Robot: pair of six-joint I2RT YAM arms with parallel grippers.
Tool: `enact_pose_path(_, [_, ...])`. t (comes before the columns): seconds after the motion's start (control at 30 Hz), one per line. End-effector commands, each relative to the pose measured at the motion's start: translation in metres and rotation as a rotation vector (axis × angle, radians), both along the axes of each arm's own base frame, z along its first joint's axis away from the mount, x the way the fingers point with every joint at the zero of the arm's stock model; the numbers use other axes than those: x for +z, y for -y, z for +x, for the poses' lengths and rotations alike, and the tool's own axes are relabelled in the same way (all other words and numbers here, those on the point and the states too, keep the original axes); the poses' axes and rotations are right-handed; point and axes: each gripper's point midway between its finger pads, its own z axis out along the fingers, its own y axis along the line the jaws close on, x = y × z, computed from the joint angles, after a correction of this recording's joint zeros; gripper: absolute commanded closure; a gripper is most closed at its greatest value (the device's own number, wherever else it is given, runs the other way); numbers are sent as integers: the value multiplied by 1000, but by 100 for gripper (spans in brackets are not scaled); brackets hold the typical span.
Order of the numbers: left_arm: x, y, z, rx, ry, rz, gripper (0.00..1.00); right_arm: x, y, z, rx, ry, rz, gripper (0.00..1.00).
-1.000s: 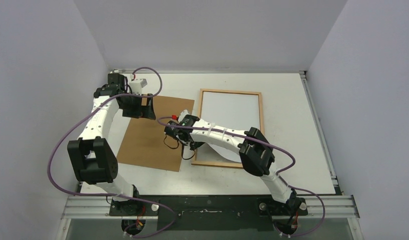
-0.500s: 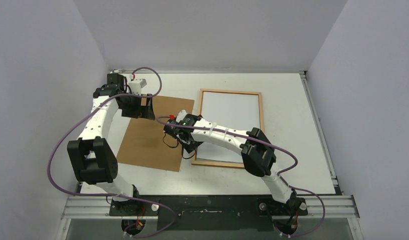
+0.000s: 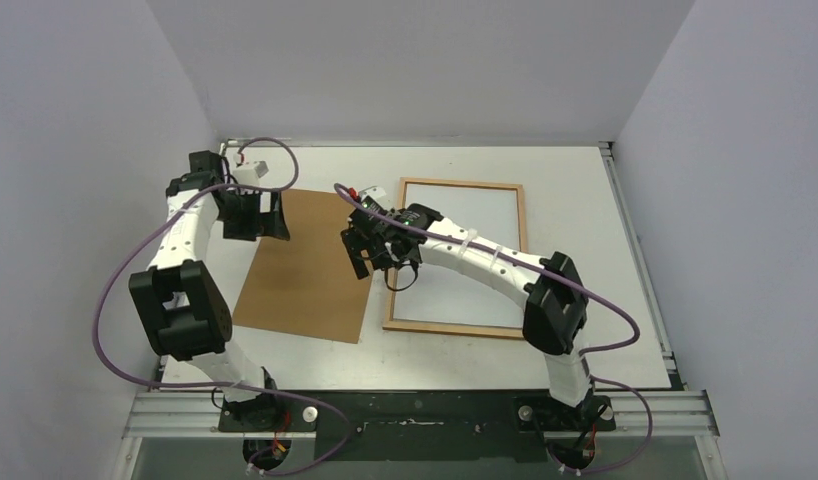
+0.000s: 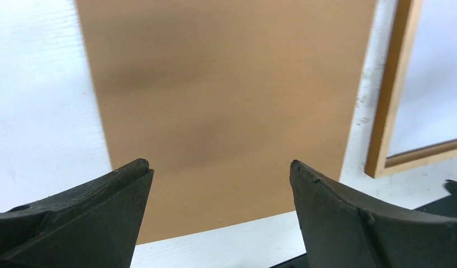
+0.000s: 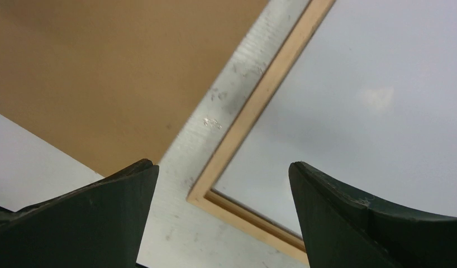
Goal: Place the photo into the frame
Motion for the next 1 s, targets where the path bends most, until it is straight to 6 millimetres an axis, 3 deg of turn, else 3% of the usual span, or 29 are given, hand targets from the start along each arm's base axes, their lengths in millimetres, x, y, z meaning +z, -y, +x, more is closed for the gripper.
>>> enact_pose_path(0.0, [-7,-43,17,53,15,52,8,15,-61,25,-38,2,278,9])
enact_pose_path(0.17, [-32,-79,25,92,-35,65,14,-21,-97,37,-113,-42,325,7])
enact_pose_path(0.33, [-58,-90,28,90,-73,75,15,-57,-111,39,-167,-70,295,6])
enact_pose_path(0.57, [-84,-96,31,105,-94,76,23,-77,-104,57,-250,-83,288,3])
enact_pose_path(0.73, [-96,-102,35,112,-101,93,32,-88,-99,58,-282,-94,272,2])
enact_pose_path(0.97, [-115,-98,36,105,-134,68,41,-84,-82,60,-340,-56,242,0])
